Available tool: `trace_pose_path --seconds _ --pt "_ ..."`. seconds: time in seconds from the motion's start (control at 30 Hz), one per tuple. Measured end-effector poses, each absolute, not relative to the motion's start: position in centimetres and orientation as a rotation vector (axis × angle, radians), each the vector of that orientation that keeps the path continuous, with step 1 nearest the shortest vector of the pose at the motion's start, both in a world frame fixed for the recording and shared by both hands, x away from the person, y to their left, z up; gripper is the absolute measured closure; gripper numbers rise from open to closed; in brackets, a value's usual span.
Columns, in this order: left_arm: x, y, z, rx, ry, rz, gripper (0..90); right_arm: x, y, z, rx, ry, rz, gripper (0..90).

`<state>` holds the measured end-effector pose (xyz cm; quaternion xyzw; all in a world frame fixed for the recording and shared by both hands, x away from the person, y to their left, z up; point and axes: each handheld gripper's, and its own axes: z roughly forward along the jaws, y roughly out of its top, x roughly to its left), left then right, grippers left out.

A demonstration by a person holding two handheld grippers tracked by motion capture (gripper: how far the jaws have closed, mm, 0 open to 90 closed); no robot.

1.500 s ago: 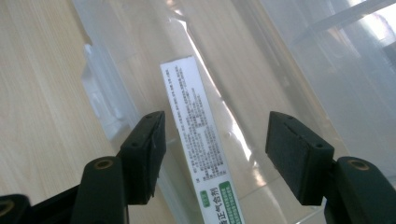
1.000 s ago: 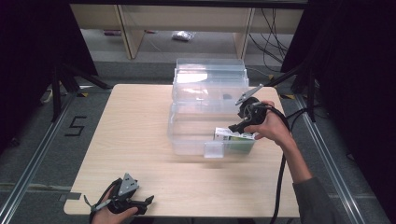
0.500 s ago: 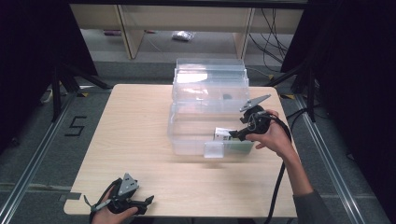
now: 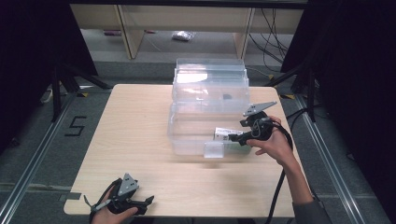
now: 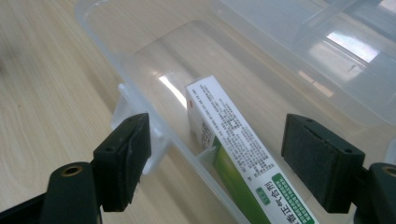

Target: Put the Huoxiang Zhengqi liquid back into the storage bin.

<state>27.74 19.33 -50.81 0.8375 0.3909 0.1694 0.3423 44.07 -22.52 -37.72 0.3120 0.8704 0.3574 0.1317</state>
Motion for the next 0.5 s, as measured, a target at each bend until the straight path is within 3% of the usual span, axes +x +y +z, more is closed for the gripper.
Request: trace_pose_path --seconds 0.5 --pt "27.6 19.3 -50.7 2.180 1.010 0.435 16.6 41.9 -23.5 -37.7 0.952 2.509 1.055 23.8"
